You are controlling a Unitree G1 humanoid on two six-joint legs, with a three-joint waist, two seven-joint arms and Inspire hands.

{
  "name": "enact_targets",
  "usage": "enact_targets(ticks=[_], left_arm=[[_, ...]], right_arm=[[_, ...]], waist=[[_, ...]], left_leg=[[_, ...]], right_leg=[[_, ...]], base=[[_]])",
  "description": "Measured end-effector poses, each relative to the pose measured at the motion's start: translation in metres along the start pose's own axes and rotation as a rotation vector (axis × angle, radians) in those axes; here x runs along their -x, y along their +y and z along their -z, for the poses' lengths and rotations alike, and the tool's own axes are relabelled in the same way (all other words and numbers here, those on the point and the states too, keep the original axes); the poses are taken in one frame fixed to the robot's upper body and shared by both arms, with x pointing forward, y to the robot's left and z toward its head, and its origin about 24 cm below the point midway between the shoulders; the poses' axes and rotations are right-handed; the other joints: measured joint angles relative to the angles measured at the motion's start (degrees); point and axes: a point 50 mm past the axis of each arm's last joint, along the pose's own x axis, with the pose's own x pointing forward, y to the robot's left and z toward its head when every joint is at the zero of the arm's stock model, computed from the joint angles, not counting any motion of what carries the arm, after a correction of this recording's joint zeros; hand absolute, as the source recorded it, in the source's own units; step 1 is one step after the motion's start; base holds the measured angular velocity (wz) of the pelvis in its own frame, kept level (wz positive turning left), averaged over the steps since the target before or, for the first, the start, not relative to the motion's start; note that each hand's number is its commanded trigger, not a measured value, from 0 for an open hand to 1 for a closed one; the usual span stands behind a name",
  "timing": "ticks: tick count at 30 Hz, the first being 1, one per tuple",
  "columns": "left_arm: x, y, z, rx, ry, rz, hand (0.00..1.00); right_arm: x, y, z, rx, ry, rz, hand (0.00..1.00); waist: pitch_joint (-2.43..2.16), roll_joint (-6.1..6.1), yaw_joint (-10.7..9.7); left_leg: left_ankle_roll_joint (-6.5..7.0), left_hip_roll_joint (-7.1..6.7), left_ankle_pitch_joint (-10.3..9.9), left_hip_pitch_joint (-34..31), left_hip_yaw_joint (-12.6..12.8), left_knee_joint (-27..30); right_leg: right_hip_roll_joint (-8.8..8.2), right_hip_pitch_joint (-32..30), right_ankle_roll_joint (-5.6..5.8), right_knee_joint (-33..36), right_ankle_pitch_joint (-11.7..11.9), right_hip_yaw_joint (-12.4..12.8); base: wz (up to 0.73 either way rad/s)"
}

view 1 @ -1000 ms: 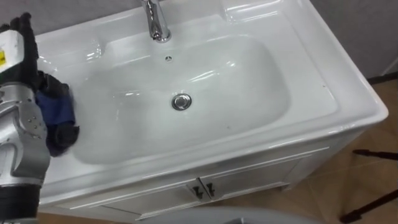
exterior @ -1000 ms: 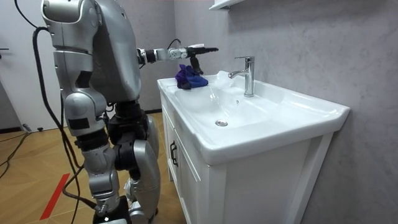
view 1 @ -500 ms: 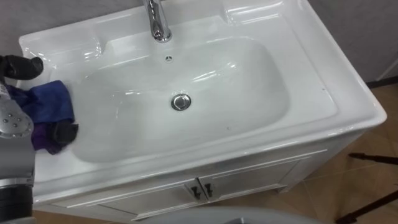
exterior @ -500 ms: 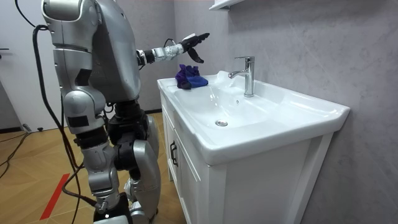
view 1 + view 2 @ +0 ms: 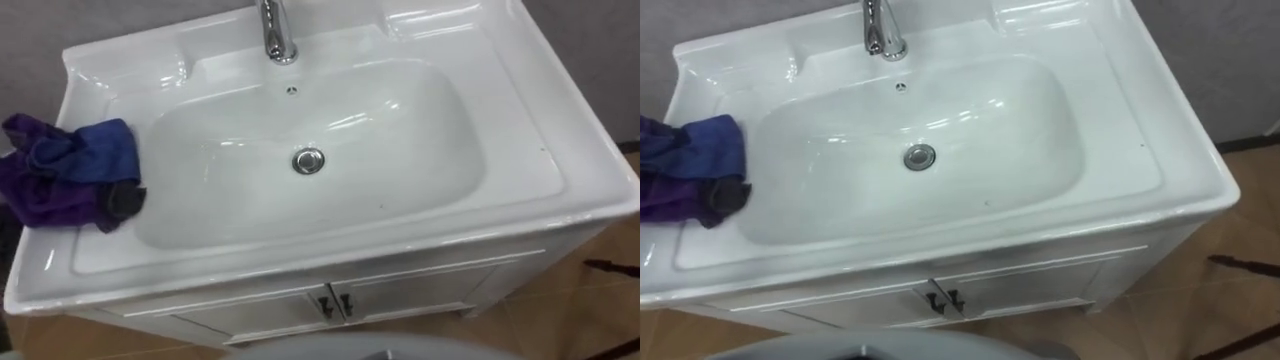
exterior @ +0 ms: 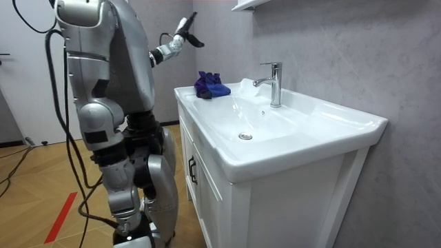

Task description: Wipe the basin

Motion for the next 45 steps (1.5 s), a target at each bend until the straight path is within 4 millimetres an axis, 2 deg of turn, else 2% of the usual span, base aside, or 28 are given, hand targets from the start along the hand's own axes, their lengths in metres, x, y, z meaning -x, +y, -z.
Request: enact_targets(ticks=[1,2,4,6,7,11,16,18,19,21,22,24,27,31,33,37,39,42,44,45], left_arm=[[0.000,0.003,0.004,-0.005,0.014,-0.014,0.00],[0.001,0.005,0.013,0.008,0.055,-0.022,0.00],[0.008,0.002,0.032,-0.018,0.130,0.003,0.00],[0.022,0.004,0.062,-0.082,0.222,0.055,0.00],[0.025,0.005,0.068,-0.092,0.244,0.063,0.00],[0.047,0.020,0.114,-0.168,0.419,0.052,0.00],[0.079,0.033,0.159,-0.255,0.614,0.057,0.00],[0.113,0.044,0.184,-0.292,0.762,0.055,0.00],[0.122,0.047,0.189,-0.302,0.790,0.058,0.00],[0.158,0.053,0.205,-0.391,0.877,0.125,0.00],[0.167,0.054,0.209,-0.410,0.904,0.142,0.00],[0.206,0.062,0.220,-0.478,1.014,0.199,0.00],[0.248,0.068,0.226,-0.511,1.158,0.241,0.00],[0.281,0.067,0.226,-0.567,1.220,0.363,0.00],[0.298,0.065,0.225,-0.597,1.247,0.446,0.00],[0.304,0.054,0.221,-0.580,1.250,0.507,0.00],[0.304,0.045,0.218,-0.551,1.234,0.529,0.00],[0.303,0.032,0.212,-0.525,1.198,0.574,0.00],[0.305,0.027,0.210,-0.512,1.181,0.605,0.00],[0.306,0.026,0.209,-0.505,1.181,0.622,0.00]], right_arm=[[0.000,0.000,0.001,-0.003,0.004,0.002,0.00],[0.000,-0.001,0.001,-0.002,0.003,0.008,0.00],[0.000,-0.003,0.000,0.006,0.004,0.017,0.00],[0.001,-0.007,-0.001,0.010,-0.002,0.026,0.00],[0.001,-0.008,-0.002,0.011,-0.005,0.027,0.00],[0.001,-0.011,-0.007,0.019,-0.025,0.037,0.00],[0.002,-0.013,-0.018,0.035,-0.061,0.044,0.00],[0.003,-0.020,-0.022,0.037,-0.078,0.061,0.00],[0.003,-0.021,-0.025,0.045,-0.086,0.063,0.00],[0.003,-0.018,-0.029,0.082,-0.094,0.055,0.00],[0.003,-0.017,-0.029,0.089,-0.095,0.051,0.00],[0.003,-0.014,-0.029,0.102,-0.087,0.030,0.00],[0.002,-0.011,-0.029,0.089,-0.085,0.017,0.00],[0.001,-0.007,-0.018,0.083,-0.040,0.002,0.00],[0.001,-0.005,-0.019,0.076,-0.050,-0.010,0.00],[0.000,0.001,-0.018,0.039,-0.048,-0.027,0.00],[0.000,0.005,-0.016,0.034,-0.039,-0.038,0.00],[-0.001,0.010,-0.013,0.027,-0.024,-0.052,0.00],[-0.001,0.011,-0.012,0.022,-0.020,-0.055,0.00],[-0.001,0.011,-0.012,0.022,-0.018,-0.055,0.00]], waist=[[0.00,0.02,0.23],[-0.07,0.08,1.41],[-0.24,0.37,2.90],[-0.39,0.54,4.18],[-0.43,0.46,4.42],[-0.70,-0.89,6.08],[-0.64,-2.32,7.88],[-0.45,-2.77,7.94],[-0.42,-2.82,7.91],[-0.42,-3.36,7.79],[-0.48,-3.44,7.71],[-0.53,-4.06,7.60],[-0.37,-4.77,7.35],[-0.25,-5.57,6.39],[-0.20,-5.67,5.02],[-0.18,-5.79,2.96],[-0.22,-6.13,1.26],[-0.12,-6.52,0.26],[-0.12,-6.69,-0.50],[-0.13,-6.71,-0.57]], left_leg=[[0.00,-0.04,0.00,-0.04,-0.32,0.00],[0.00,-0.10,0.00,-0.02,-0.89,-0.01],[0.01,-0.25,0.01,-0.04,-1.33,-0.02],[0.25,-0.75,0.15,-0.41,-1.83,0.08],[0.25,-0.84,0.15,-0.55,-1.99,0.06],[0.63,-1.72,0.42,-1.28,-4.43,0.13],[1.04,-2.41,0.66,-2.23,-6.02,0.22],[1.07,-2.91,0.65,-2.16,-6.13,0.43],[1.07,-3.00,0.65,-2.20,-6.21,0.44],[1.44,-3.66,0.87,-2.20,-7.04,0.37],[1.45,-3.78,0.88,-2.09,-7.35,0.33],[1.55,-3.96,0.92,-1.76,-7.35,0.23],[1.59,-3.94,0.91,-1.07,-7.45,0.15],[1.60,-3.87,0.90,-0.05,-7.57,0.15],[1.60,-3.82,0.90,-0.19,-7.57,0.17],[1.61,-3.79,0.90,-0.19,-7.37,0.13],[1.61,-3.85,0.90,-0.20,-7.31,0.16],[1.61,-3.86,0.90,-0.11,-7.12,0.15],[1.61,-3.84,0.90,-0.06,-6.40,0.10],[1.61,-3.77,0.90,0.11,-5.15,0.12]], right_leg=[[0.04,0.01,0.01,0.07,-0.03,-0.19],[-0.04,0.19,0.01,0.21,-0.04,-0.70],[-0.36,0.63,0.07,0.14,-0.11,-1.35],[-1.05,0.51,0.36,0.21,-0.81,-1.94],[-1.27,0.50,0.47,0.24,-0.97,-2.11],[-2.21,0.06,0.82,1.33,-1.81,-4.57],[-3.07,0.01,1.28,1.65,-2.31,-6.64],[-3.94,-0.09,1.66,2.34,-2.80,-6.57],[-4.01,-0.06,1.73,2.37,-2.82,-6.77],[-4.72,-0.11,2.15,3.42,-3.54,-7.46],[-4.87,-0.04,2.27,3.57,-3.70,-7.51],[-5.26,0.08,2.36,3.89,-3.84,-7.63],[-5.26,1.01,2.34,3.71,-3.86,-7.60],[-5.19,2.43,2.36,3.20,-3.87,-7.95],[-5.13,2.50,2.34,3.22,-3.87,-7.89],[-5.10,2.37,2.37,3.42,-3.98,-7.63],[-5.17,2.37,2.43,3.50,-4.02,-7.61],[-5.14,2.27,2.42,3.59,-4.00,-7.21],[-5.19,1.85,2.41,3.94,-4.02,-6.73],[-5.18,1.60,2.38,4.25,-4.04,-6.04]], base=[[0.24],[0.19],[0.15],[0.16],[0.30],[0.28],[0.26],[0.07],[0.14],[0.23],[0.21],[0.03],[-0.01],[0.08],[0.00],[-0.02],[0.00],[-0.06],[-0.18],[-0.27]])
